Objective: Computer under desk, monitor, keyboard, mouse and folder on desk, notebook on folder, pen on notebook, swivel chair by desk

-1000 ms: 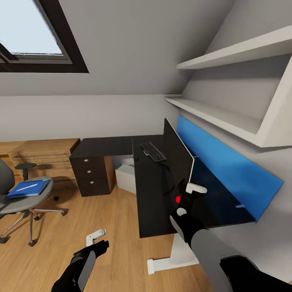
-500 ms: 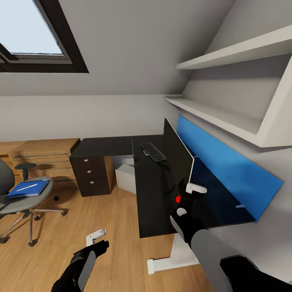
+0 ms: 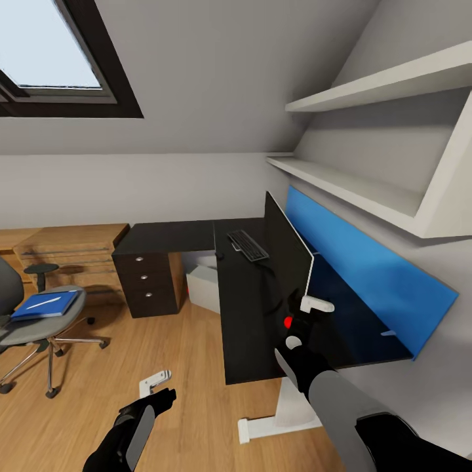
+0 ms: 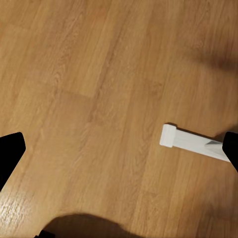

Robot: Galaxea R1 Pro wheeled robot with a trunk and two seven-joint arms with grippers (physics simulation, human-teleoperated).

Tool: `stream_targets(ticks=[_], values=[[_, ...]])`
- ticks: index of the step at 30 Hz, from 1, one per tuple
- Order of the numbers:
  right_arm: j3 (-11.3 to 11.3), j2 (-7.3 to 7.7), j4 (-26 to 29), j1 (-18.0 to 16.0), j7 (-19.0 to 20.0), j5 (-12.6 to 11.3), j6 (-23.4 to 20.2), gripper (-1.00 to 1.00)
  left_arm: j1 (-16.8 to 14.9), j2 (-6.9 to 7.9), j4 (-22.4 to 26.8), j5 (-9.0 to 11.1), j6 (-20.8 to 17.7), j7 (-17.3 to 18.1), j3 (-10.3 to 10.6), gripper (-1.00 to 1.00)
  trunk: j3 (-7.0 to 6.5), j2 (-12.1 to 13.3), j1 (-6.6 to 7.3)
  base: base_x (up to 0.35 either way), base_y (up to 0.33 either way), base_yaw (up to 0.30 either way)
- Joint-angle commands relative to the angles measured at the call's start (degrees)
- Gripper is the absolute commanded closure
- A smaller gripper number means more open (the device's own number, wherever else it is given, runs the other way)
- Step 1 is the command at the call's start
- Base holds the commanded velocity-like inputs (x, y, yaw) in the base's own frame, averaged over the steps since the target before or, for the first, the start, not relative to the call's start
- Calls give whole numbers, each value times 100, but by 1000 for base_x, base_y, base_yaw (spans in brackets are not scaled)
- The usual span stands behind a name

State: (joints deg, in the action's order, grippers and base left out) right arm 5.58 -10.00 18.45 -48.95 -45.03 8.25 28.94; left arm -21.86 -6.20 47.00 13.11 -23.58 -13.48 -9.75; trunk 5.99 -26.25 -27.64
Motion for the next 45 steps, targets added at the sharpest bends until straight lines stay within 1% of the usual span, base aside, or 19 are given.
stream_targets(ticks=[1, 18, 33, 41, 45], values=[[14, 0, -8, -8, -50, 37, -11, -100, -3, -4, 11, 60, -24, -32, -9, -100, 12, -12, -3, 0, -71, 0], [14, 0, -10, -7, -44, 37, -11, -100, -8, -4, 7, 60, -24, -39, -9, -100, 12, -12, -3, -13, -33, 0], [14, 0, -17, -4, -41, 37, -11, -100, -5, -4, -6, 61, -25, -49, -9, -100, 12, -12, -3, -264, -201, 0], [8, 0, -17, 0, -39, 37, -11, -100, -3, -4, -7, 68, -27, -49, -9, -100, 12, -12, -3, -291, -108, 0], [12, 0, -150, 0, 31, 41, -8, -100, -3, 1, -20, 68, -31, -63, -9, -100, 12, -12, -3, -329, -22, 0]])
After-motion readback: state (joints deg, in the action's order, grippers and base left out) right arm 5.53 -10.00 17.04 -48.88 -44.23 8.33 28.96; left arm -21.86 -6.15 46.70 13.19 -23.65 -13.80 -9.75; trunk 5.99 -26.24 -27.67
